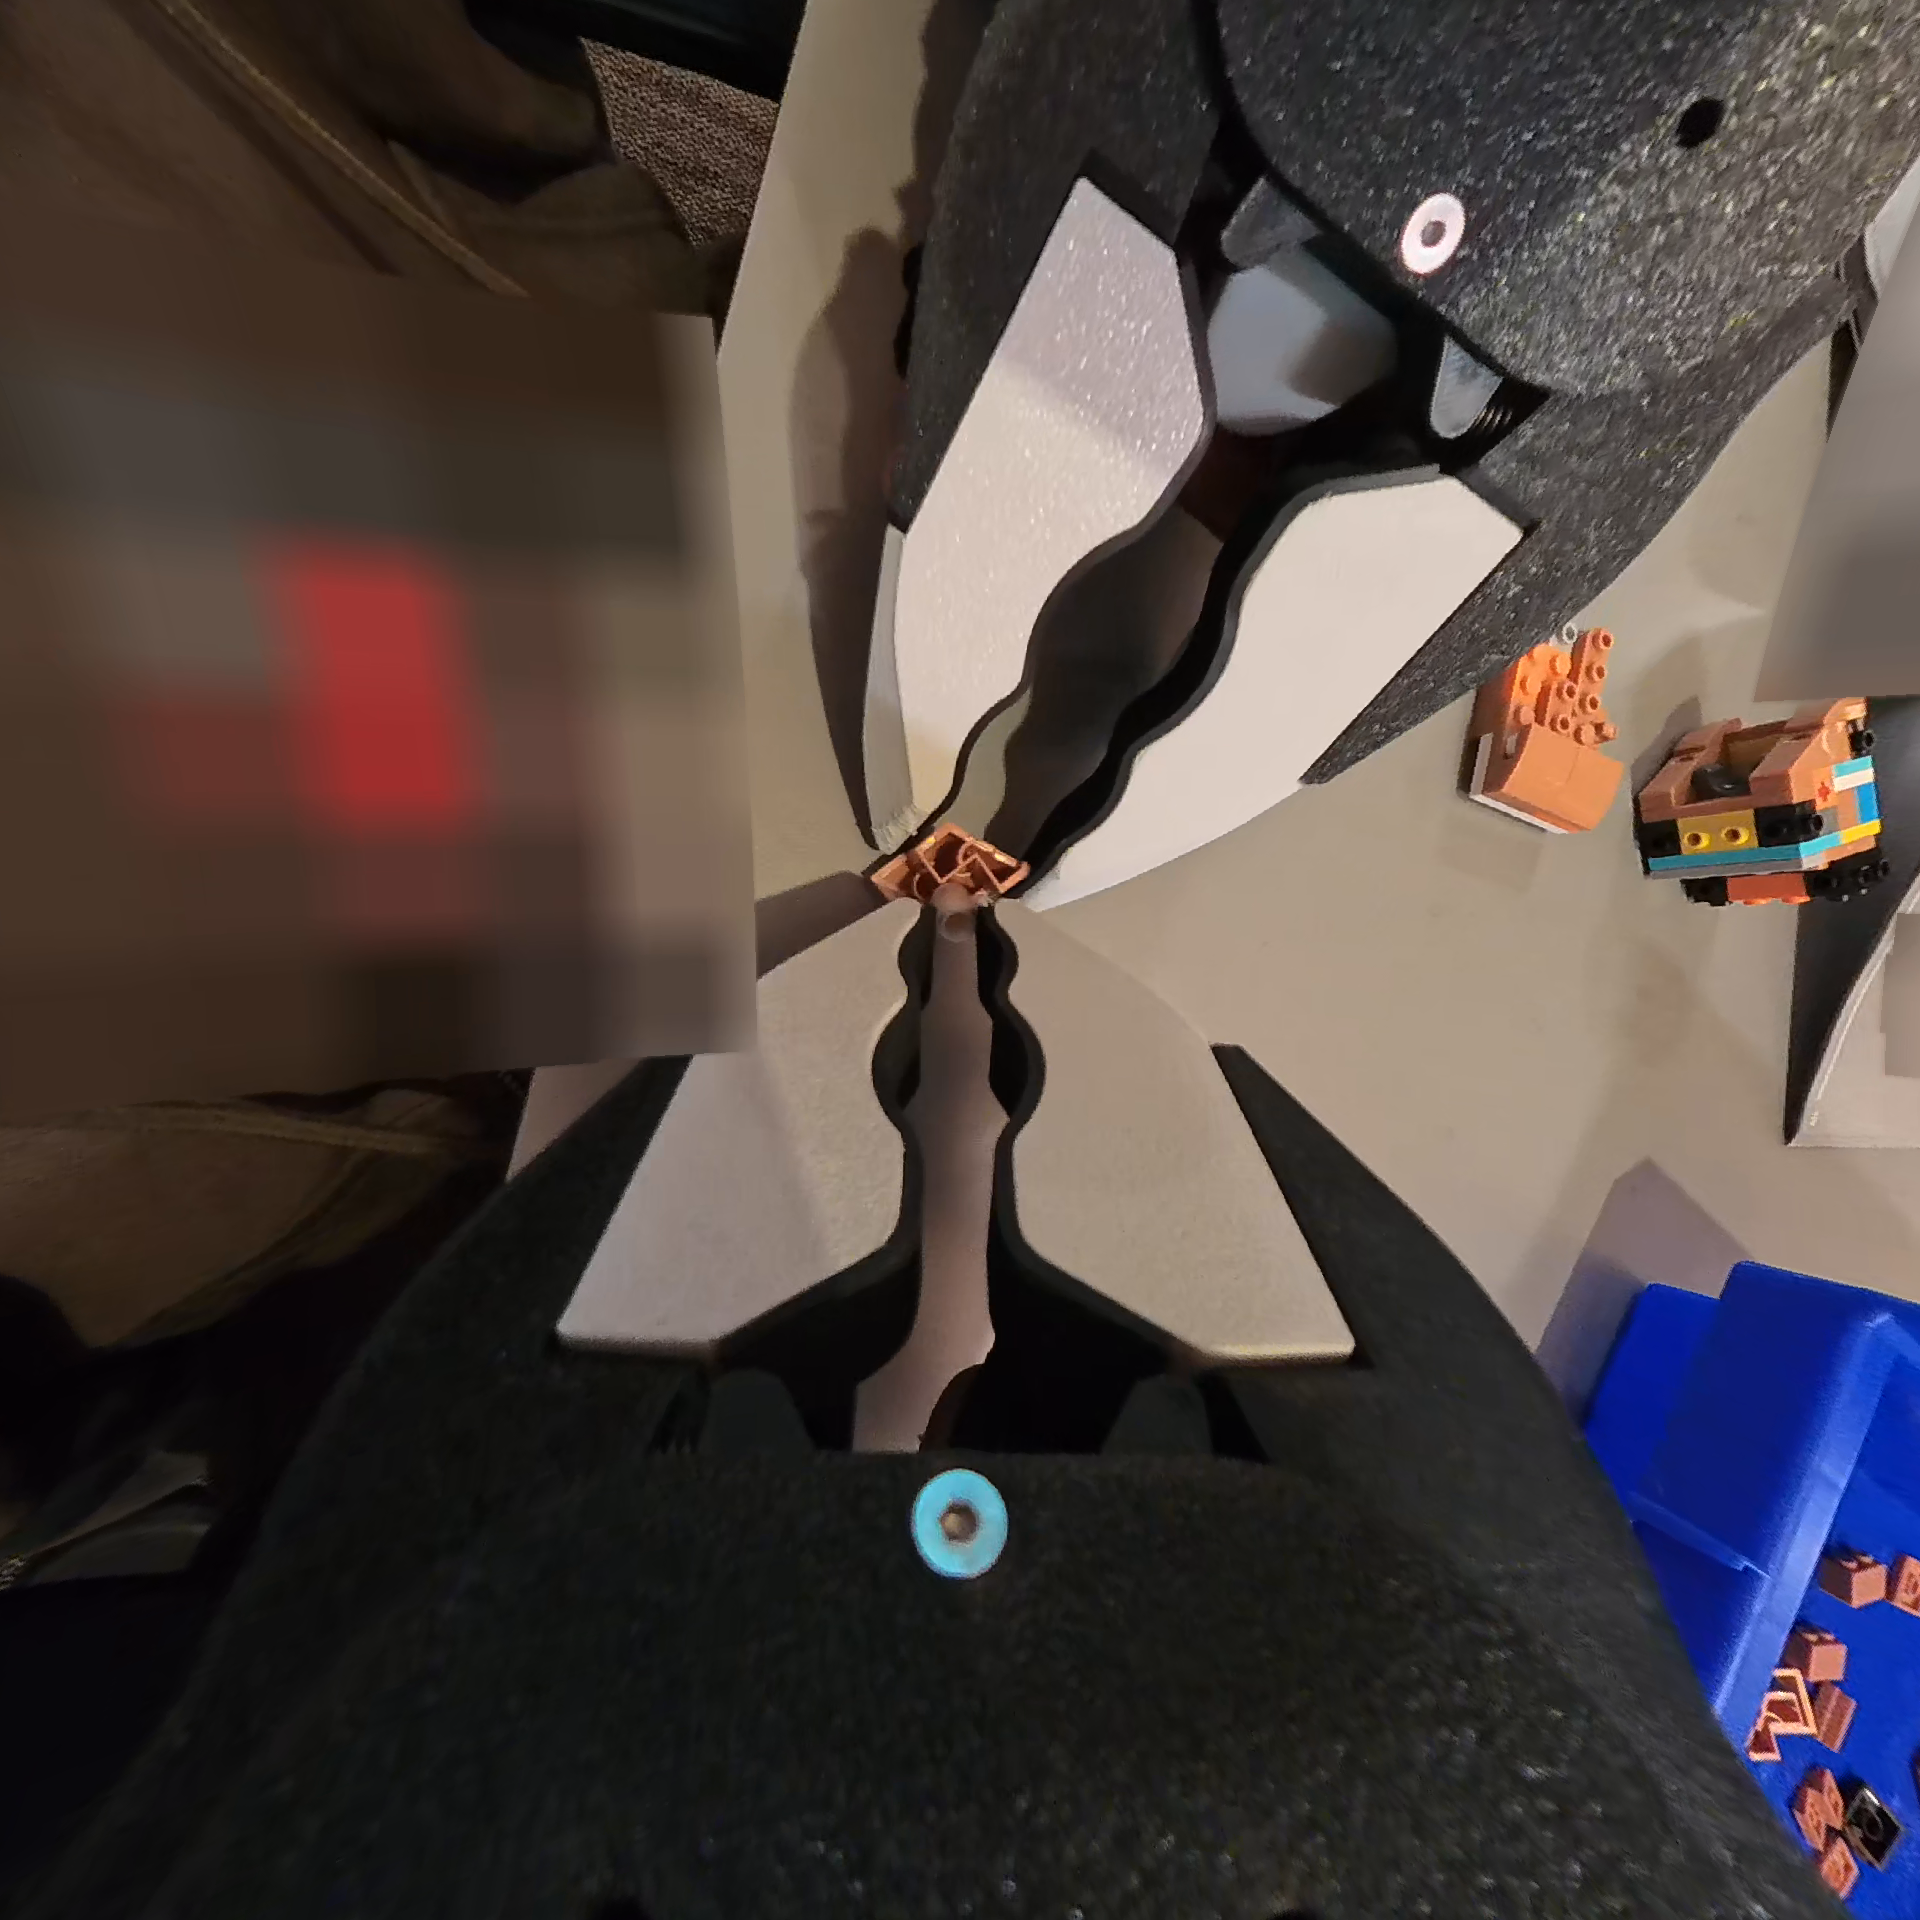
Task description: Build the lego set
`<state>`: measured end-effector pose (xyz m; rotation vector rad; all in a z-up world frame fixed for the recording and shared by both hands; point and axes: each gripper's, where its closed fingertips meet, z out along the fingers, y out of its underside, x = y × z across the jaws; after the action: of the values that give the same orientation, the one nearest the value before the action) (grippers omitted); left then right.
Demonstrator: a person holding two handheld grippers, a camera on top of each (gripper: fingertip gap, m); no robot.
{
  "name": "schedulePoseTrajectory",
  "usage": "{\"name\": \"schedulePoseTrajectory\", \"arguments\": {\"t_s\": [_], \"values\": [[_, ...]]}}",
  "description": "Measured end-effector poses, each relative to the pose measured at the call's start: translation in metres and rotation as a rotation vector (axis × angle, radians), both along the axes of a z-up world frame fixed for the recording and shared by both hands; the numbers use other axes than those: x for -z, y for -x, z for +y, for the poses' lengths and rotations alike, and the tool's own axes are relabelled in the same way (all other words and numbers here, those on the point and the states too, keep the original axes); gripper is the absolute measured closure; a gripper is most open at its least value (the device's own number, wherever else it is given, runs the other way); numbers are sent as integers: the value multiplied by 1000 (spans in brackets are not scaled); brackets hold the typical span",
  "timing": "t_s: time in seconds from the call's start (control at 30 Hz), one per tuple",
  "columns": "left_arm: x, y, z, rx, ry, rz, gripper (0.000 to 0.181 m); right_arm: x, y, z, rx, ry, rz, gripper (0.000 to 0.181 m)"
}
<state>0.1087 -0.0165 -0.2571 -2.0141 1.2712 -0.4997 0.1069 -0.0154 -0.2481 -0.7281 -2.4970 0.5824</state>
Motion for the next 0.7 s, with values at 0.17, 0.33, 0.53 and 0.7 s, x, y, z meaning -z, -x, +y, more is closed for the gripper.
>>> {"name": "schedulePoseTrajectory", "arguments": {"t_s": [0.17, 0.33, 0.53, 0.7], "values": [[0, 2, 2, 7, 16, -14, 149, 1, 0, -1, -8, 5, 0, 174], [2, 0, -1, 67, 49, -13, 150, 1, 0, -2, -13, 5, 3, 174], [2, -4, -1, 91, 46, -12, 162, 1, -1, -1, -15, -3, 1, 174], [0, -4, 2, 56, -17, 19, 163, 1, -2, 2, -16, -27, -5, 174]]}}
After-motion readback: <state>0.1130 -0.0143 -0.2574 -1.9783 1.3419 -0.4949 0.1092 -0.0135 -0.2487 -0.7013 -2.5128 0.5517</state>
